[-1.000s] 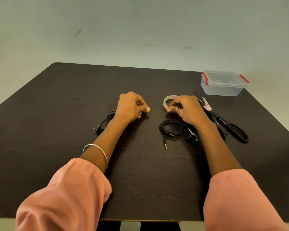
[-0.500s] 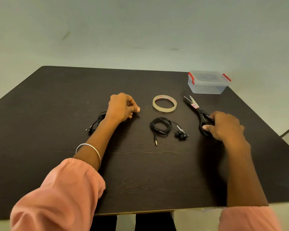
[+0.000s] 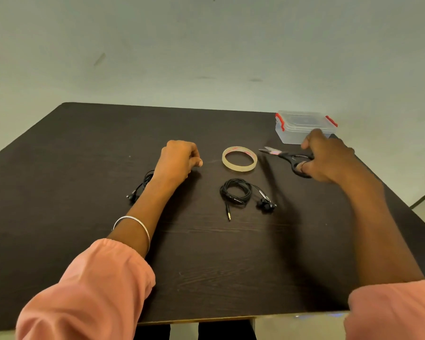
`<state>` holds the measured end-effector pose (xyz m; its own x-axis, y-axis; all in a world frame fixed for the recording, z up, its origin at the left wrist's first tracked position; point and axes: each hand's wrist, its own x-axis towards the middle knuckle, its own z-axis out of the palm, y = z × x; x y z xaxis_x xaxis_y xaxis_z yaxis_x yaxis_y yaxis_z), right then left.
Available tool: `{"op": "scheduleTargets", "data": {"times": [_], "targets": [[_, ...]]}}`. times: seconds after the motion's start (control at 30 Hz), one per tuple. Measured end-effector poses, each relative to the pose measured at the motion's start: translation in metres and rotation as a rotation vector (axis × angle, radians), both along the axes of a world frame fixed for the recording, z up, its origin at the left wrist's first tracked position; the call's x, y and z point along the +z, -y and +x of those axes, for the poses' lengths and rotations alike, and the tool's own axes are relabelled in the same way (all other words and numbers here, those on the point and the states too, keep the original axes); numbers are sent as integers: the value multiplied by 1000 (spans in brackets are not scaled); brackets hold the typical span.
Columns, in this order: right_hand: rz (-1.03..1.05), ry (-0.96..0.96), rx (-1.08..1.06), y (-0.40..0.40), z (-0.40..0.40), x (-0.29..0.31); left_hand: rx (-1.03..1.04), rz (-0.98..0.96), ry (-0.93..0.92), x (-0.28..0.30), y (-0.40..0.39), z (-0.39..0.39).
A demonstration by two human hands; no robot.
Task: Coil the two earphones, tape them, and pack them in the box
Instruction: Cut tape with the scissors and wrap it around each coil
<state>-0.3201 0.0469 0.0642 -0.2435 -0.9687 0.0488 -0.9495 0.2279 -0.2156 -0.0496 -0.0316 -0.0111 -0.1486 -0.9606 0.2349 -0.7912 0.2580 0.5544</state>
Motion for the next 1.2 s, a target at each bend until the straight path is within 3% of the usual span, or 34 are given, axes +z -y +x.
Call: {"op": "scheduleTargets", "data": {"times": [0.13, 0.23, 0.4, 0.8, 1.2], "targets": [[-135, -60, 168, -5, 15, 13, -2, -71, 36, -2, 2, 0], [-107, 19, 326, -16, 30, 23, 9, -129, 58, -3, 2, 1], [-36, -208, 455, -21, 43, 26, 12, -147, 43, -5, 2, 2], [-93, -553, 504, 9, 63, 14, 17, -219, 59, -7, 6, 2], [-69, -579, 463, 16, 72, 9, -2, -242, 61, -8, 4, 2]]}}
